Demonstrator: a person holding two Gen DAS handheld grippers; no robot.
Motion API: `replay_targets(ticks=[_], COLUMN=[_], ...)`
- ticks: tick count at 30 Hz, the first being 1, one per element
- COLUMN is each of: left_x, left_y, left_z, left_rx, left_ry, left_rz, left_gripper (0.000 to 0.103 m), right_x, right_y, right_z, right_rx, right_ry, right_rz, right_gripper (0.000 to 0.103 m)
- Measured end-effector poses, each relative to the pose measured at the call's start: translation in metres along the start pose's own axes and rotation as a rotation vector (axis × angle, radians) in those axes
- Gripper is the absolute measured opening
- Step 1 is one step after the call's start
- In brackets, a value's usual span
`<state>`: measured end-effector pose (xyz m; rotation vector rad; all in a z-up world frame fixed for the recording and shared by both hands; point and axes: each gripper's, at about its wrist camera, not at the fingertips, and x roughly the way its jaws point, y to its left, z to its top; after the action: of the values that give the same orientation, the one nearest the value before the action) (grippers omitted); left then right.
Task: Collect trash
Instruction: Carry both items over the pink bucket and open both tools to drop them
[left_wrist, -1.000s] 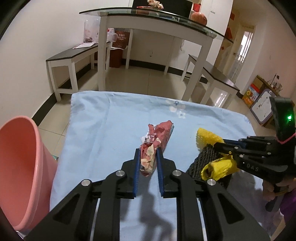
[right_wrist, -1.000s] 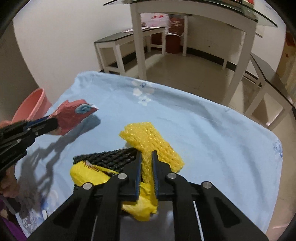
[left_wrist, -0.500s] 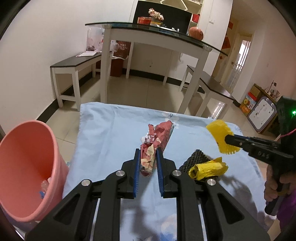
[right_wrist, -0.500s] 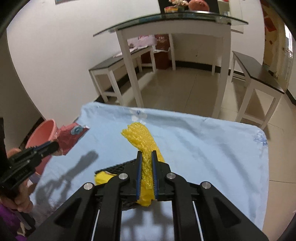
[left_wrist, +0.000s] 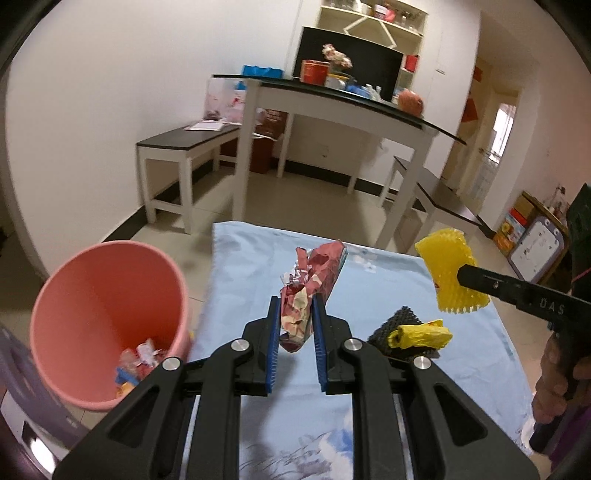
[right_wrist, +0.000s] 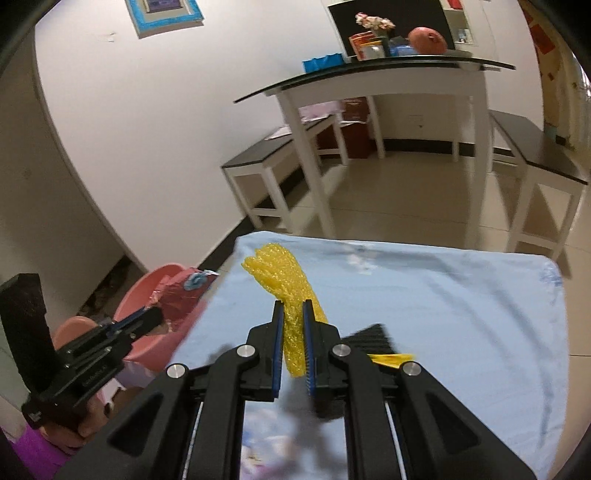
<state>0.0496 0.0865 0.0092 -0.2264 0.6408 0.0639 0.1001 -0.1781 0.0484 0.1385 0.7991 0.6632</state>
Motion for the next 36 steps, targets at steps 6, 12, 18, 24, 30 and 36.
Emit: replay_targets(ticks=[6, 12, 18, 24, 30, 36], left_x=[-0.019, -0.034, -0.049, -0.056, -0.055, -0.047], left_y=[0.026, 0.056, 0.081, 0.108, 0.132, 0.152], left_z=[-0.003, -0.003, -0.006, -0.009, -0.015, -0.018], left_rx=[-0.052, -0.101, -0.125, -0.154, -0.194, -0.227], left_ry=[-0.02, -0.038, -0.071, -0.08, -0.065, -0.042], left_rz=[0.053, 0.112, 0.18, 0.237, 0.275, 0.297], left_gripper=[0.016, 0.016, 0.016, 0.016, 0.016, 0.016], right_x=[0.013, 0.029, 0.053, 0.077, 0.109, 0.137], right_y=[0.045, 0.082, 0.123, 0.151, 0.176, 0.195], right_z=[-0.001, -0.005, -0.004, -0.004, -0.01, -0.019], right_rx=[-0.016, -0.013, -0.033, -0.047, -0.051, -0.052], right_ry=[-0.003, 0.012, 0.048, 0.08, 0.145, 0.199], right_rz=[0.078, 0.131, 0.187, 0.211, 0.235, 0.246], right_gripper=[0.009, 0.009, 0.009, 0.009, 0.009, 0.009])
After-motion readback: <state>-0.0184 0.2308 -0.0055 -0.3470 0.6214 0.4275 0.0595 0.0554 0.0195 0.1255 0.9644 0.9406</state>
